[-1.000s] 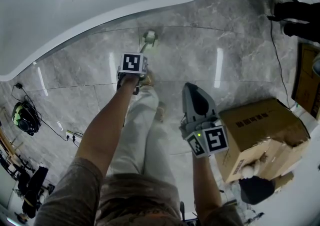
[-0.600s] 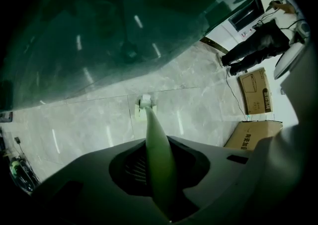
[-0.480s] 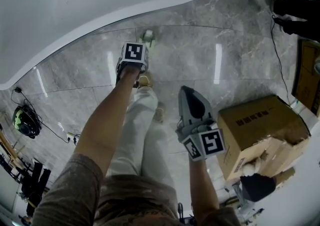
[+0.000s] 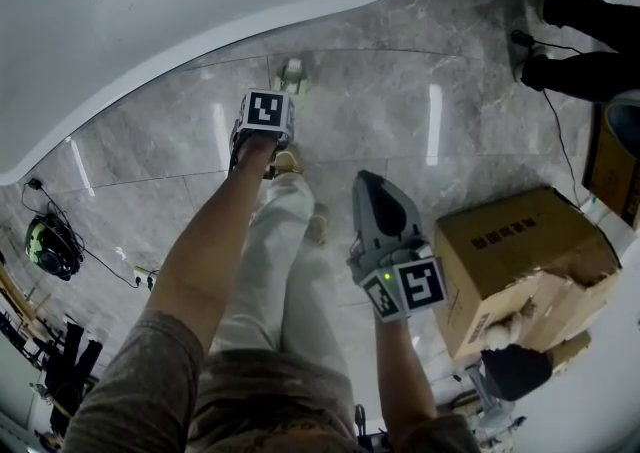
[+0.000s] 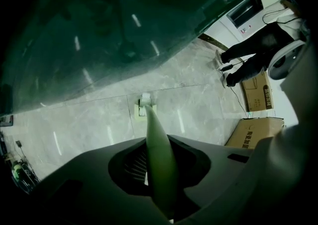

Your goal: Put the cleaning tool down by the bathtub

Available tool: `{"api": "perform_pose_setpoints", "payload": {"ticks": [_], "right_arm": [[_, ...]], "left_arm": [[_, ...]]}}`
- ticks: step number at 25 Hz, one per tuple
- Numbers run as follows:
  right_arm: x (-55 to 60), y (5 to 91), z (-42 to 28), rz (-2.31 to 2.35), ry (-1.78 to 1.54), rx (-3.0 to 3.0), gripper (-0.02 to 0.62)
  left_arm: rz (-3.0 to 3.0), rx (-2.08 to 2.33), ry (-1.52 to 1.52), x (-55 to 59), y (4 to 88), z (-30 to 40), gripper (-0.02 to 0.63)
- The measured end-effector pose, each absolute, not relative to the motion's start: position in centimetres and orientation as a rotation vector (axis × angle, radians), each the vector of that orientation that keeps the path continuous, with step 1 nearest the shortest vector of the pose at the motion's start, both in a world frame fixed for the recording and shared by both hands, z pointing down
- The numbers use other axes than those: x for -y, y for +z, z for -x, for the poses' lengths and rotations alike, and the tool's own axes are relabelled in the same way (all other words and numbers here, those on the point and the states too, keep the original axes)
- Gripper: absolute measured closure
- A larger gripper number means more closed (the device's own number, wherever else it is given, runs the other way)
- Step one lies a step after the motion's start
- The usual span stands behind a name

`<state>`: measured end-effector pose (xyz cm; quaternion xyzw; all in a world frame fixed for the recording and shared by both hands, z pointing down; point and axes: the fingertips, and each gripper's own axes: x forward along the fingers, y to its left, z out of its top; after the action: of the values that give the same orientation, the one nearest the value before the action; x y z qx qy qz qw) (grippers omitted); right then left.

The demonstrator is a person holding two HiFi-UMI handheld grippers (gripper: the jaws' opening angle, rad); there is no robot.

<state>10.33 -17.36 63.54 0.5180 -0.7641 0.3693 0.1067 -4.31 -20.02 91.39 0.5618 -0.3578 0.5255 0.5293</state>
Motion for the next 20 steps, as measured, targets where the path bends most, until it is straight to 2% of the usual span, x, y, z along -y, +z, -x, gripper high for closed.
{"api": "perform_pose_setpoints", "payload": {"ticks": [11, 20], "right_arm": [[17.2, 62.3, -10.2, -1.496, 1.060, 2.278, 0.597], [17.0, 59.1, -10.2, -1.500, 1.043, 2.296, 0.597]], "left_arm": [[-1.407, 0.895, 1.198, 19.9, 90.0, 4.5, 0.474], [-1.429, 0.957, 1.160, 20.1, 85.4, 5.6, 0.474]]}}
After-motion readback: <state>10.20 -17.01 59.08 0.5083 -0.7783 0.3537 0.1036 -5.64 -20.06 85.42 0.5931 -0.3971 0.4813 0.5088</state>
